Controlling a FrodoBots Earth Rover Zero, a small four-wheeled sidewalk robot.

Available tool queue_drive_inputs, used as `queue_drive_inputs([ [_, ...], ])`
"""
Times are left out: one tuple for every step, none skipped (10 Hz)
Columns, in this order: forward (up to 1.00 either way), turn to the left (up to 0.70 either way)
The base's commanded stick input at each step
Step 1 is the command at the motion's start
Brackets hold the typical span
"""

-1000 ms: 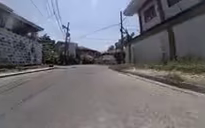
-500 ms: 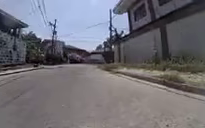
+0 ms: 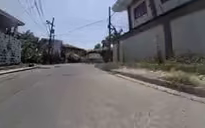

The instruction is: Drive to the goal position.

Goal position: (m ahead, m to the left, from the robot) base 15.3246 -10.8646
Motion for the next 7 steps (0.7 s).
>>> queue_drive_inputs([
  [1.0, 0.0],
  [1.0, 0.0],
  [1.0, 0.0],
  [1.0, 0.0],
  [1.0, 0.0],
  [1.0, 0.0],
  [1.0, 0.0],
])
